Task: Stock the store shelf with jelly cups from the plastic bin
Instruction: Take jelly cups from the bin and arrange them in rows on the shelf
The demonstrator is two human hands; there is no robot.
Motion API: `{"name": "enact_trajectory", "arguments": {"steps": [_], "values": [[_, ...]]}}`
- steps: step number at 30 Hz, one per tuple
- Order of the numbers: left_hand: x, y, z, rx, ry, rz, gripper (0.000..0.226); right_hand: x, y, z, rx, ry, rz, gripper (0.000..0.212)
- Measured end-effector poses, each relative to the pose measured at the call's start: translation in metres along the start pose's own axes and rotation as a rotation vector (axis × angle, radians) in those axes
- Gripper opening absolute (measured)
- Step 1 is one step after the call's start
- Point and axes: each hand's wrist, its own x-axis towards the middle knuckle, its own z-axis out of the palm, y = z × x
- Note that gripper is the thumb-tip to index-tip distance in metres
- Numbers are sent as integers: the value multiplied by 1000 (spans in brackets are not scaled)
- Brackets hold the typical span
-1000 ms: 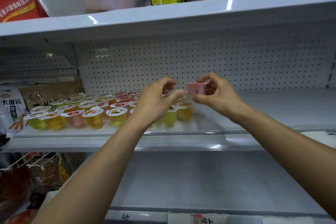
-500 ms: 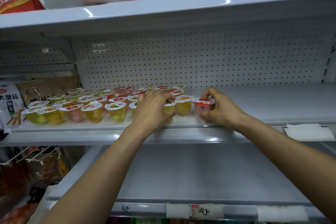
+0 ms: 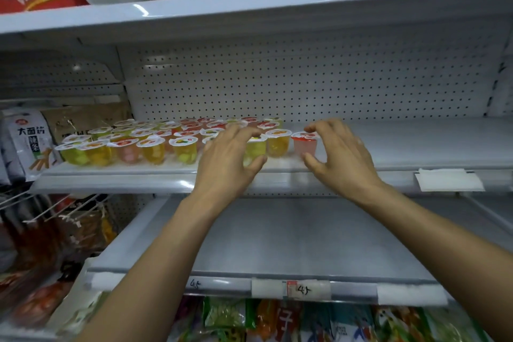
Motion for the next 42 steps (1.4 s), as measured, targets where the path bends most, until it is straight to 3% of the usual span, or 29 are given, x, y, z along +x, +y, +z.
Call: {"name": "enact_trajectory", "arguments": {"steps": [5,16,24,31,37,42], "values": [[-78,9,-15,-89,26,-72,44,-56,-22,2,-73,-18,-177,44],[-262,-49,-55,7,-313,-509,47,-155,-104,81,141,-425,-358,32],[-373,-183,-90,24,-434,-887,39,-178,-228,219,337,-811,-503,32],[-456,-318,-100,-29,-520,-1173,35,-200,-312,364,400,-1131,-439,29],[-520,-415,-70,-82,-699,-1299,37,-240,-360,480,434,-1310,-364,9],[-558,-469,-19,-154,-825,-1311,28,-276,-373,568,250,-1449,-339,13]]}}
